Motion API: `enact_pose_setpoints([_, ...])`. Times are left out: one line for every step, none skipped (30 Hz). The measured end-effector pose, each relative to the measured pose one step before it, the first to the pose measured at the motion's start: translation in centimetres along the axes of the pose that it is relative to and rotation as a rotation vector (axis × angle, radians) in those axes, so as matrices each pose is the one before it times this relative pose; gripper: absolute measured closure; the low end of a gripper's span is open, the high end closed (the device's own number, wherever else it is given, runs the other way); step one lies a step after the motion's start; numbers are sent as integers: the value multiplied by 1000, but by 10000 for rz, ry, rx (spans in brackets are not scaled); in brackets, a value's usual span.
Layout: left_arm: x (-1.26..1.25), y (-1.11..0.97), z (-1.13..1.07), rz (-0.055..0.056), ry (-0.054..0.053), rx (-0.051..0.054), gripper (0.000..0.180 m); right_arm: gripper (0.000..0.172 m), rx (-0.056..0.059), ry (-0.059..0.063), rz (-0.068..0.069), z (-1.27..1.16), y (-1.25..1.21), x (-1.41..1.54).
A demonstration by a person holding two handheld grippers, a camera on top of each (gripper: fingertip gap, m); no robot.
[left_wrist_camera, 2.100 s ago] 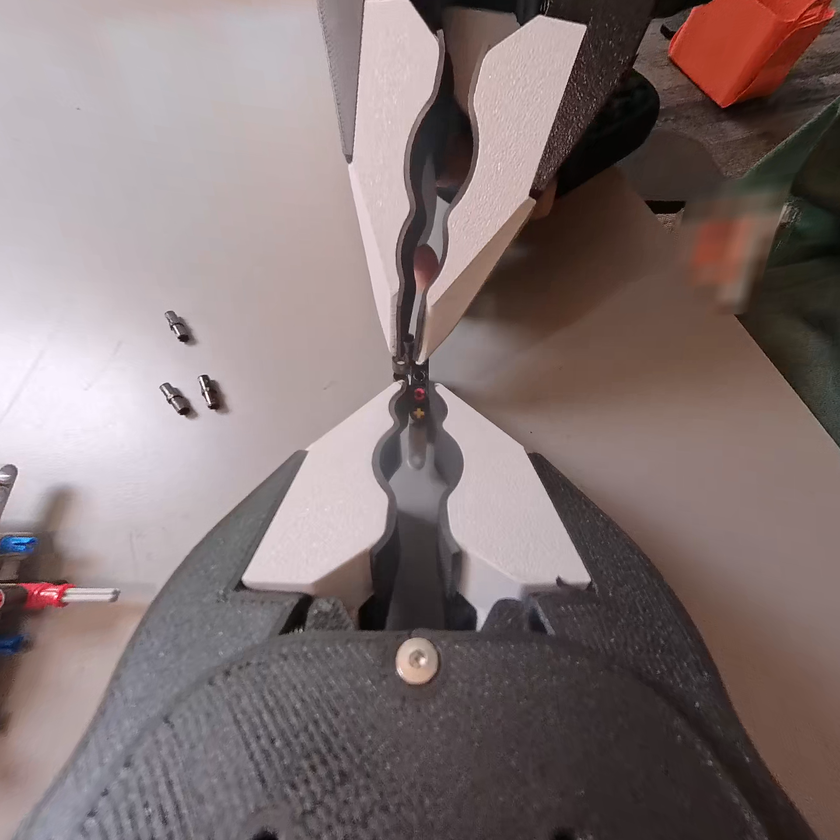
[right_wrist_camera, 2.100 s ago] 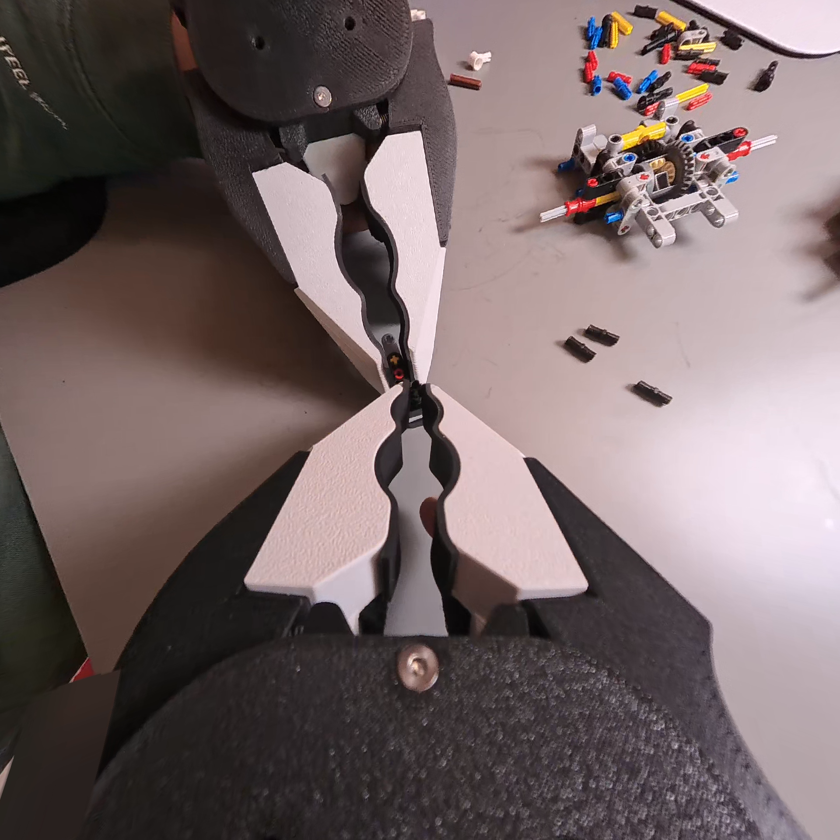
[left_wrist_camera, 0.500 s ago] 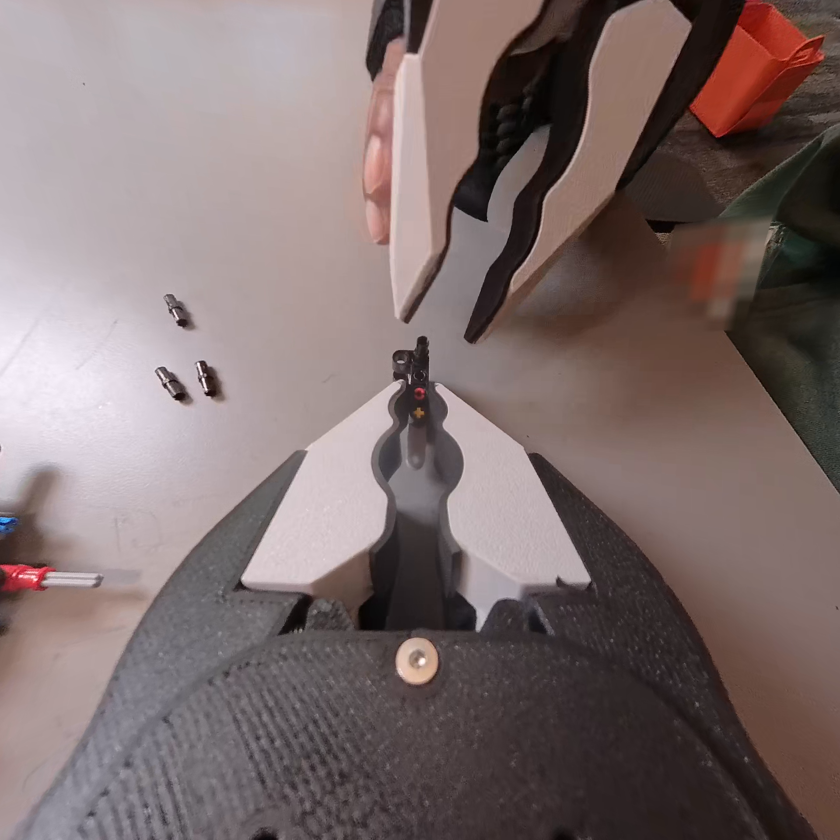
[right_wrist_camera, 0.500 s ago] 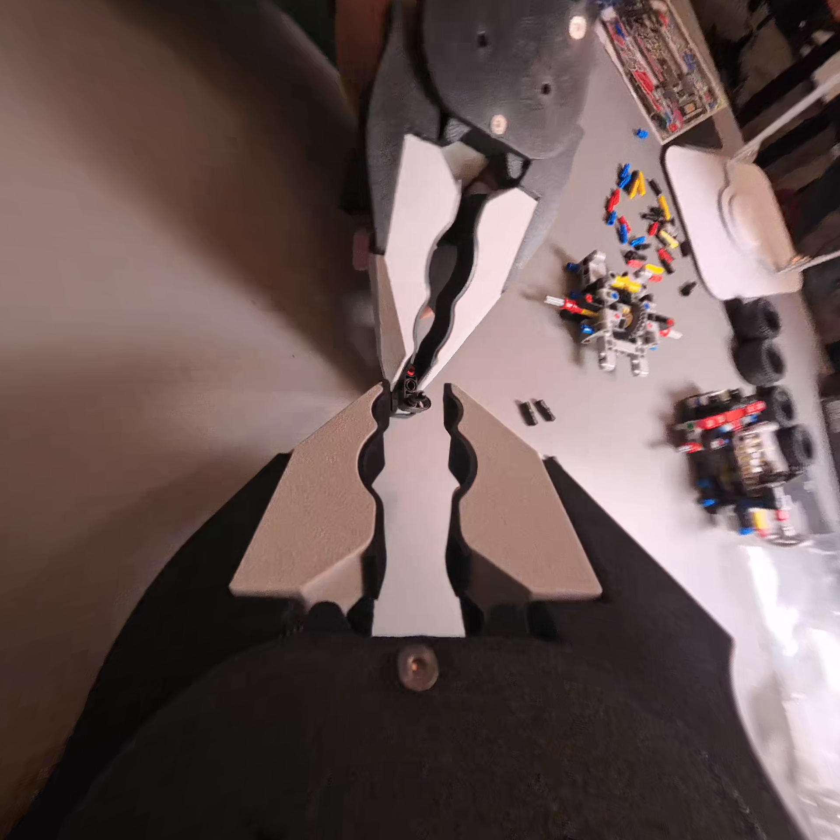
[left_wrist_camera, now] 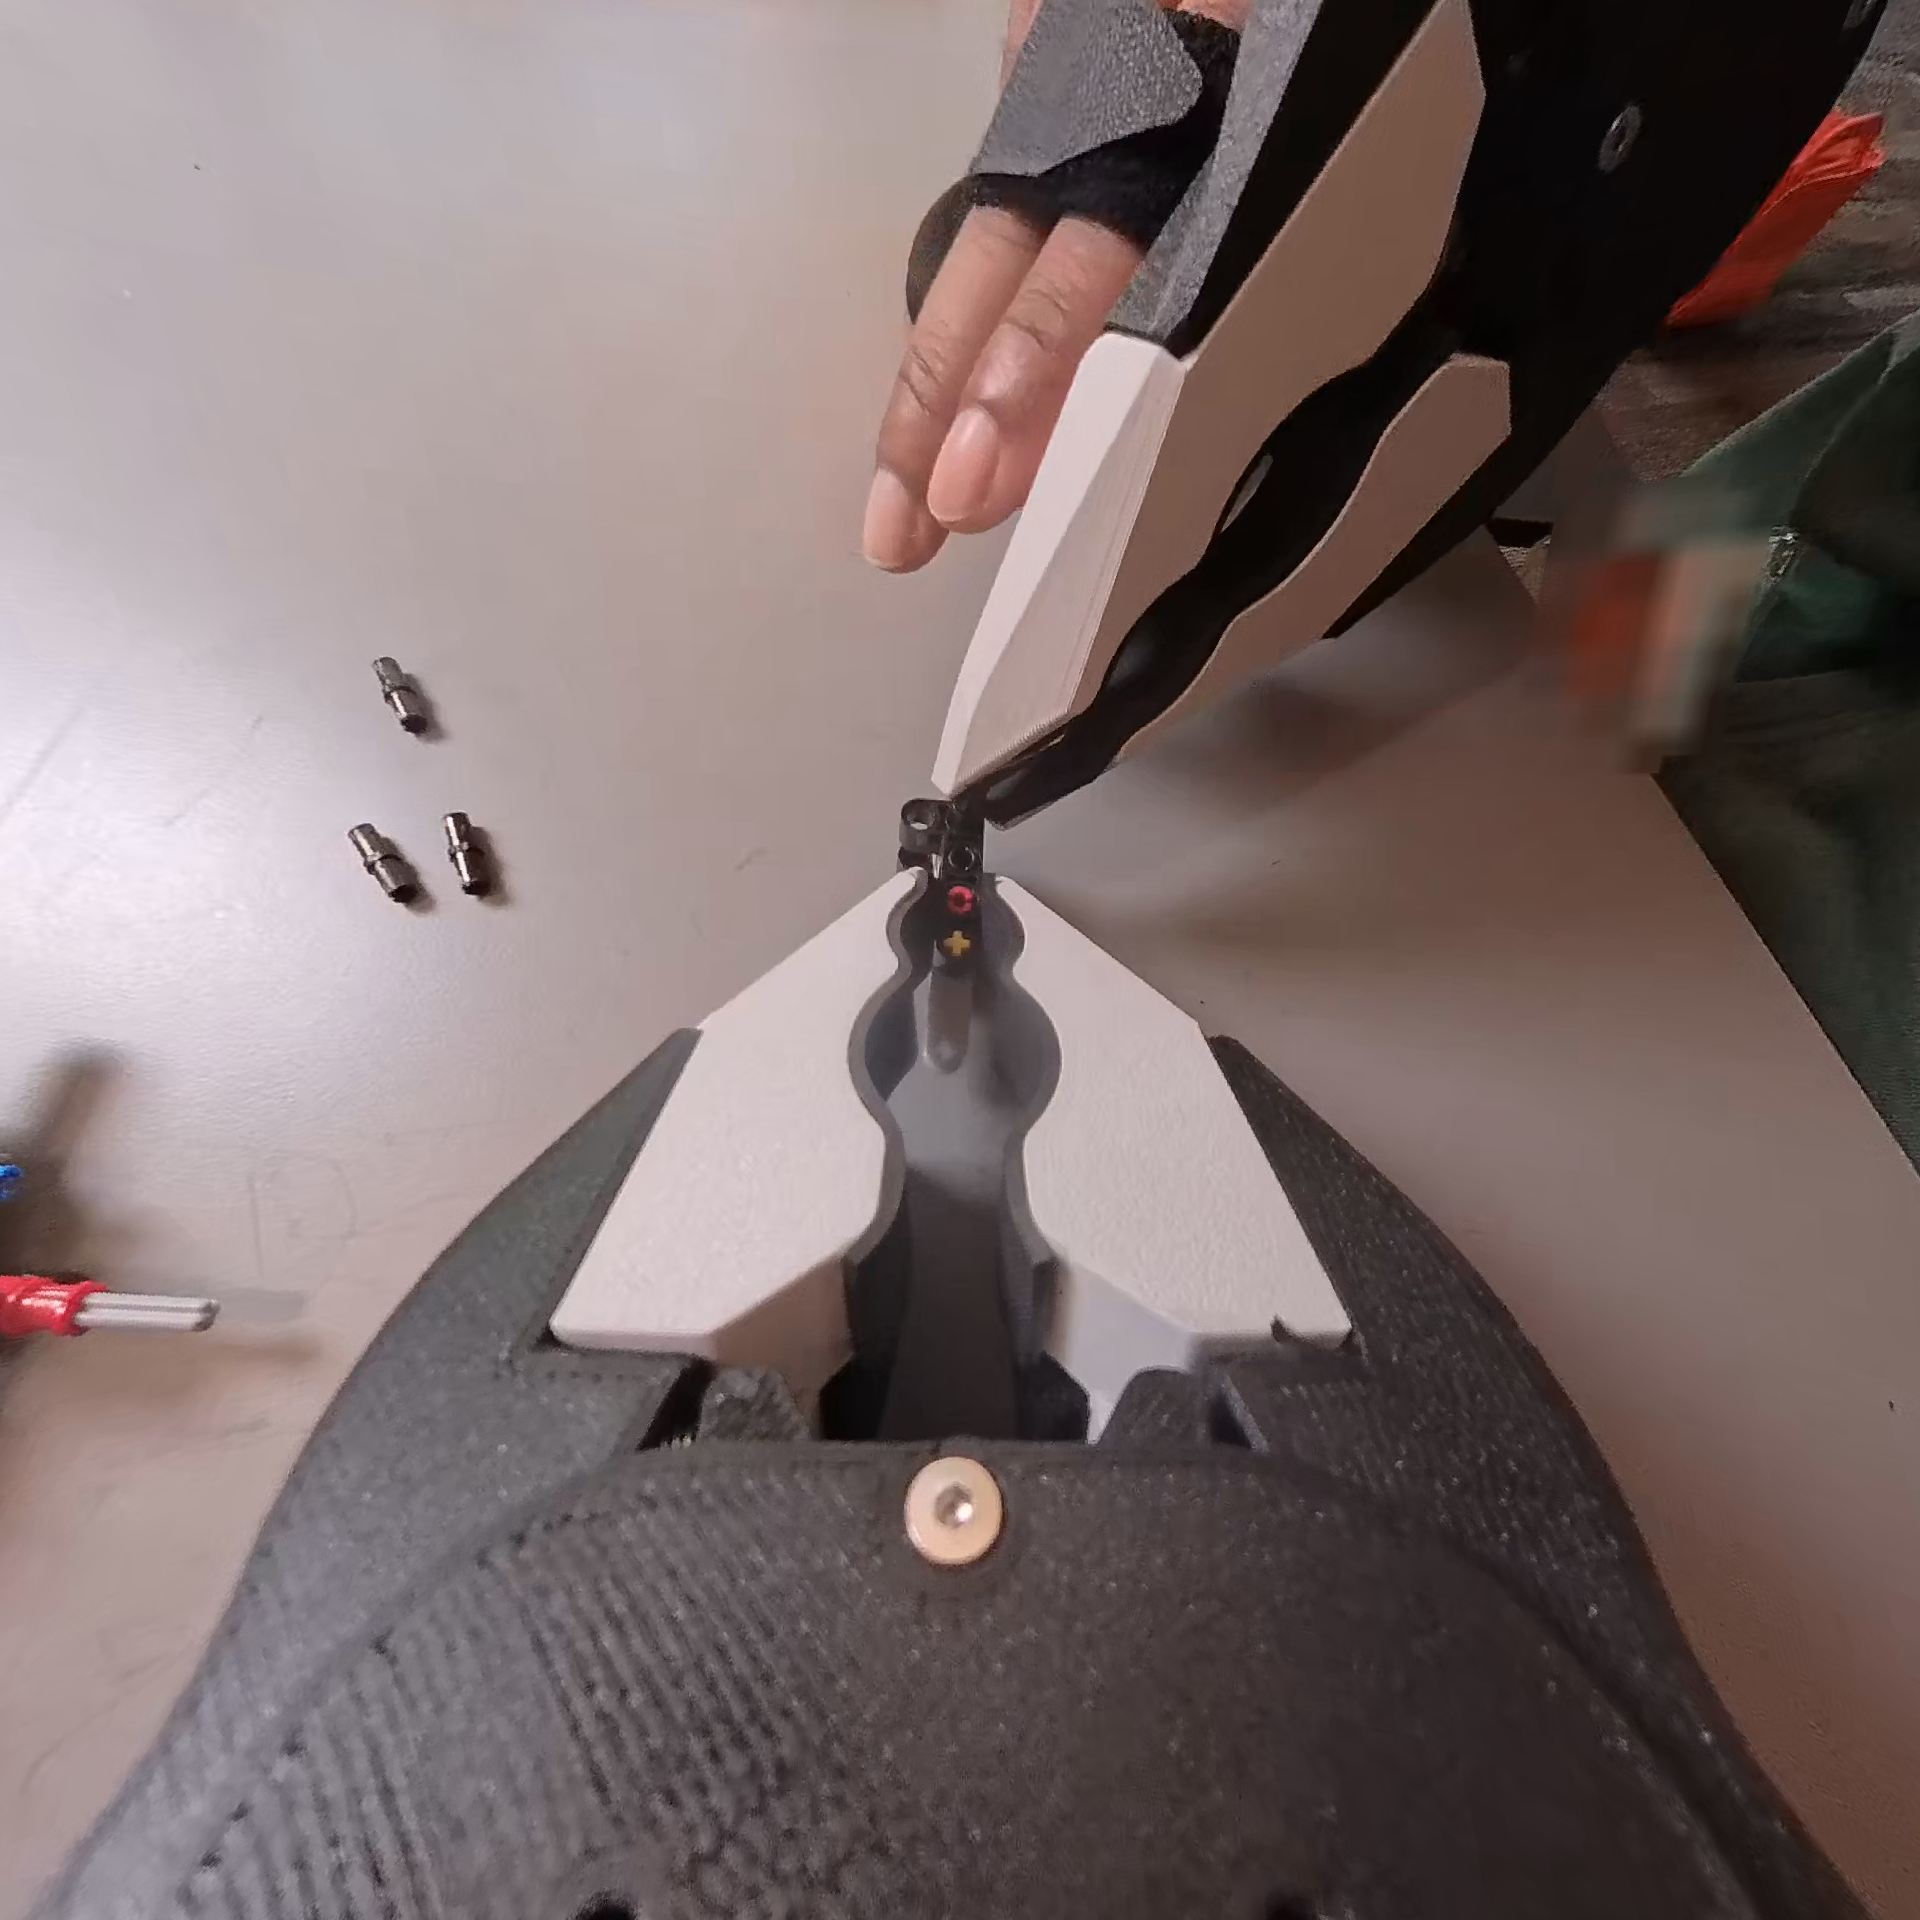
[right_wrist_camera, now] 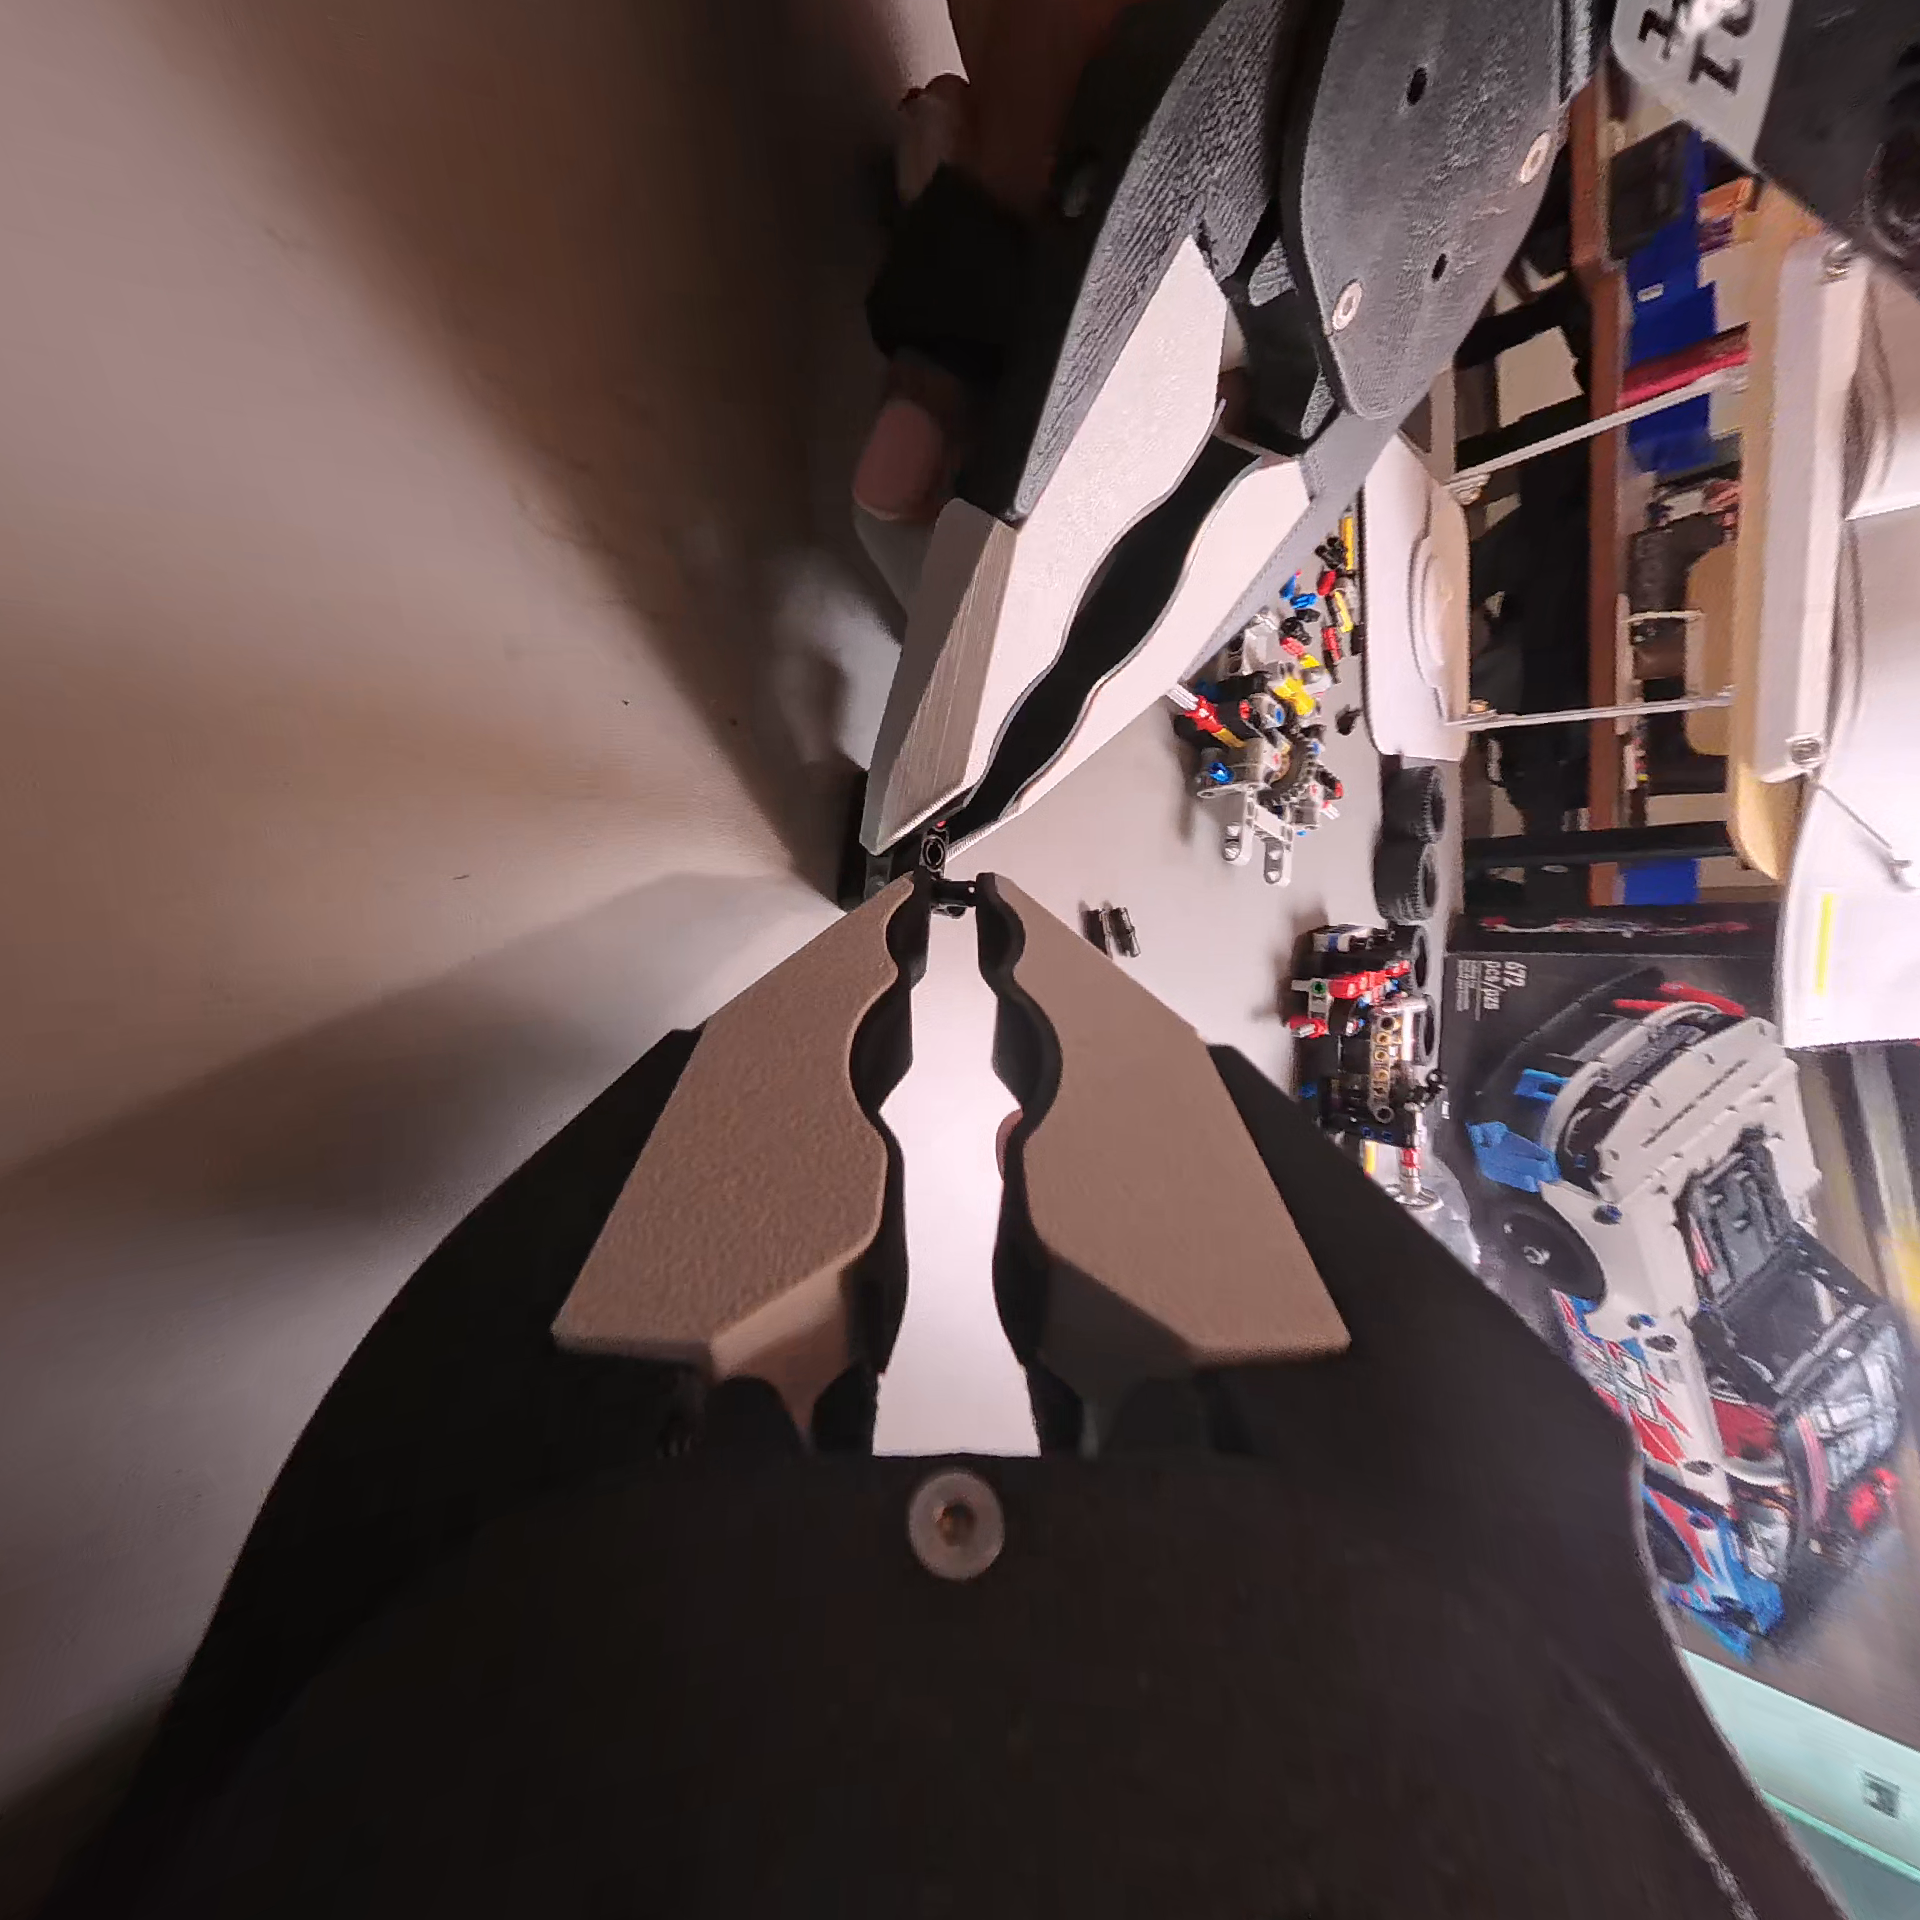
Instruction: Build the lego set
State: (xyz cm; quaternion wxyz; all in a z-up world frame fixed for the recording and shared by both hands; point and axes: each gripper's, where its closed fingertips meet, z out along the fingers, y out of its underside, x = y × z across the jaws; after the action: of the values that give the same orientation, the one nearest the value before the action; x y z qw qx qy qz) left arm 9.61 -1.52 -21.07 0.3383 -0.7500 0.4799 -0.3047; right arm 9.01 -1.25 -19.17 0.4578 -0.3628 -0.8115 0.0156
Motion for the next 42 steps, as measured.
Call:
enact_pose_setpoints([-14, 1, -5, -20, -11, 1, 174, 164, 0, 166, -101, 3, 1, -19])
enact_pose_setpoints([-23, 2, -6, -8, -11, 0, 174, 164, -8, 103, -13, 2, -2, -22])
enact_pose_setpoints([4, 3, -2, -9, -8, 0, 174, 164, -28, 24, 87, -1, -2, -19])
enact_pose_setpoints([11, -13, 12, -13, -1, 6, 174, 161, -94, -57, 33, 61, 121, -146])
enact_pose_setpoints([17, -14, 18, -23, -5, 3, 174, 155, -238, -56, -69, 319, 402, -387])
enact_pose_setpoints([2, -2, 11, -20, -20, -3, 174, 157, 45, 266, -198, 46, -50, 105])
enact_pose_setpoints([-10, -3, -5, -7, -15, 8, 174, 157, 34, 90, -103, -21, -46, 11])
enact_pose_setpoints([2, 8, 0, -2, -9, 9, 174, 157, -3, 7, 79, -1, 12, -3])
enact_pose_setpoints([-6, -3, 1, 0, -4, 2, 174, 157, -7, -29, 81, 17, 19, 0])
enact_pose_setpoints([-11, -1, -14, -16, 12, 4, 174, 156, -16, -52, 60, 15, -8, -4])
enact_pose_setpoints([-7, -2, -13, -19, 13, 5, 174, 155, -12, -90, 76, 1, -8, -50])
enact_pose_setpoints([-4, -1, -5, -2, -1, 4, 174, 153, 25, -153, 120, -26, -46, -108])
enact_pose_setpoints([-13, -4, -9, 18, -14, 2, 173, 151, 121, -245, 339, -86, -126, -101])
enact_pose_setpoints([2, -5, -1, 31, -28, 4, 173, 150, 236, -392, 568, -161, -191, -41])
enact_pose_setpoints([-4, -7, -1, 30, -40, 8, 174, 150, 323, -221, 927, -272, -207, 619])
enact_pose_setpoints([-12, -6, -5, 15, -37, 6, 174, 151, 417, -211, 1152, -444, -326, 1172])
enact_pose_setpoints([1, -13, 4, 4, -30, 6, 174, 152, 317, -215, 1123, -485, -257, 1512])
enact_pose_setpoints([-4, -2, 4, 2, -24, 5, 174, 153, 43, -160, 891, -328, 108, 1685])
enact_pose_setpoints([-6, -15, 6, 8, -20, 2, 174, 154, -279, -117, 541, -71, 646, 1691])
enact_pose_setpoints([-1, -1, 8, 16, -17, 0, 174, 154, -389, -125, 214, 199, 946, 1526])
enact_pose_setpoints([-5, -4, -6, 15, -19, 0, 174, 154, -412, -238, 75, 455, 1102, 1163])
enact_pose_setpoints([10, 9, 2, 11, -19, -5, 174, 154, -388, -392, 122, 654, 1055, 763])
enact_pose_setpoints([16, 19, 23, 16, -20, -17, 174, 153, -291, -453, 119, 742, 830, 508])
enact_pose_setpoints([4, 47, 21, 31, -36, -31, 174, 151, -186, -415, 77, 704, 567, 435])
enact_pose_setpoints([-15, 48, 24, 44, -52, -34, 174, 150, -68, -358, 45, 598, 273, 379])
enact_pose_setpoints([-6, 48, -3, 42, -46, -26, 174, 149, -21, -384, 27, 508, 110, 205])
enact_pose_setpoints([-6, 36, -4, 23, -30, -17, 174, 148, -110, -349, 11, 457, 140, 165])
enact_pose_setpoints([-17, 32, -33, 1, -16, -7, 174, 148, -116, -292, -37, 414, 92, 123])
enact_pose_setpoints([-41, 24, -39, -20, -10, 1, 174, 148, -167, -200, -101, 388, 146, 173])
enact_pose_setpoints([-41, 17, -44, -42, -2, 9, 174, 148, -221, -87, -135, 355, 224, 283])
enact_pose_setpoints([-44, 11, -44, -54, 6, 13, 174, 149, -17, -195, -60, 225, -82, 76])
enact_pose_setpoints([-55, 5, -41, -48, 1, 17, 174, 152, 2, -240, 83, 134, -157, 1])
enact_pose_setpoints([-46, -15, -38, -37, -3, 26, 174, 157, -42, -177, 55, 130, -64, 3])
enact_pose_setpoints([5, -33, -43, -22, 20, 39, 173, 167, -66, -37, -28, 50, 3, 61])
enact_pose_setpoints([51, -34, -65, -21, 45, 46, 171, 168, -89, -142, -101, -15, 51, -172])
enact_pose_setpoints([34, -22, -116, -48, 52, 52, 168, 168, -127, -176, -3, -49, 92, -275])
enact_pose_setpoints([2, -79, -194, -85, 49, 97, 164, 168, -53, -62, 11, -59, 38, -237])
enact_pose_setpoints([-46, -251, -309, -130, 56, 202, 161, 168, 204, 62, -106, -156, -321, -295])
enact_pose_setpoints([-90, -461, -422, -185, 56, 330, 160, 168, 341, 18, -203, -341, -647, -630])
enact_pose_setpoints([-226, -627, -490, -248, 3, 430, 160, 168, 352, 68, -251, -459, -899, -811])
enact_pose_setpoints([-395, -729, -504, -334, -68, 502, 160, 168, 359, 217, -408, -508, -1087, -819])
enact_pose_setpoints([-445, -748, -473, -438, -71, 542, 161, 168, 214, 313, -589, -488, -1027, -838])
